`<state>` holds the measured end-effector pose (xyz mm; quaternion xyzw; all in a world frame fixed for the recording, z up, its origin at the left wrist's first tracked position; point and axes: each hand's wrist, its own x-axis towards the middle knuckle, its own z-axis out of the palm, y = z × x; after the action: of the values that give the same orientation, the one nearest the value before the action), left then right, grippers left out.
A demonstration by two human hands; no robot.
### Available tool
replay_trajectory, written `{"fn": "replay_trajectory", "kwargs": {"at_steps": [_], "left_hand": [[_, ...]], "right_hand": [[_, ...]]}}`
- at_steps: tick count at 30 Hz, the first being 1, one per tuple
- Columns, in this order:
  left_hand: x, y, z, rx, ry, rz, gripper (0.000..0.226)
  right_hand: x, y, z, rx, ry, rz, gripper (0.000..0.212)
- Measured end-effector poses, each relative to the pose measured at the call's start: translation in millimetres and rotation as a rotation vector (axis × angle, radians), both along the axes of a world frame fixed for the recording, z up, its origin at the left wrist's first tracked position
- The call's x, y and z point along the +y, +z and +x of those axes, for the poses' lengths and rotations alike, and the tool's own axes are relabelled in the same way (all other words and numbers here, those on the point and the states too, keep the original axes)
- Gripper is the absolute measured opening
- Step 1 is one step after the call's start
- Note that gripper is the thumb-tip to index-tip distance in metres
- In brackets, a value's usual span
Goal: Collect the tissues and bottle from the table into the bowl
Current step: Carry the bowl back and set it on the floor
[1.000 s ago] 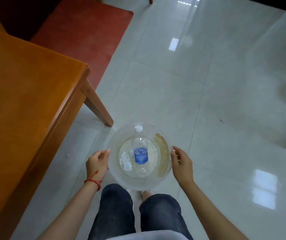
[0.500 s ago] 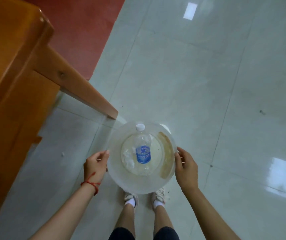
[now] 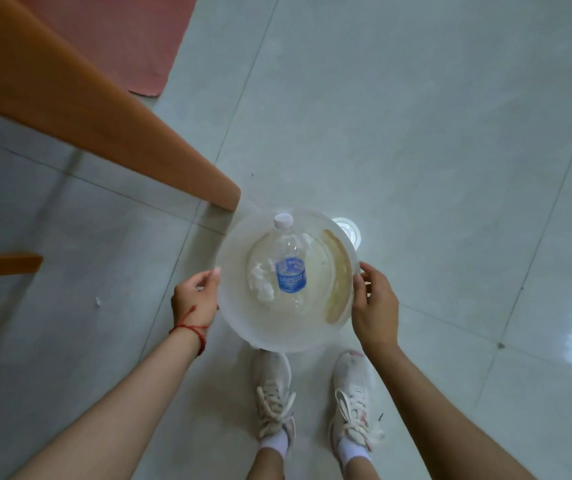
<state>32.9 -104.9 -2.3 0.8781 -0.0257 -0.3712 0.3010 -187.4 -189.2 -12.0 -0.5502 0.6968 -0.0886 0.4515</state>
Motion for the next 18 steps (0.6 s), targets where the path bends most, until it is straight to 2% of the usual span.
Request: {"fn": "replay_trajectory", "kwargs": {"at_steps": [7,16,18], "left_hand": [[-5.0,-40.4,18.3,-0.004,-0.032,0.024,0.019],[-7.3,-47.9,24.1,0.013,-0.034,0.019,0.012],[-6.6,-46.6,24.2,0.012,-0.036,0.033,0.018]], "right_hand": [[-6.9,-46.5,19.5,-0.007,0.009,0.028,0.030],[-10.5,-52.1,30.7,-0.041,0.020,0.031,0.029],[-11.0,-50.1,28.8,-0.045,0.021,0.050,0.029]]}}
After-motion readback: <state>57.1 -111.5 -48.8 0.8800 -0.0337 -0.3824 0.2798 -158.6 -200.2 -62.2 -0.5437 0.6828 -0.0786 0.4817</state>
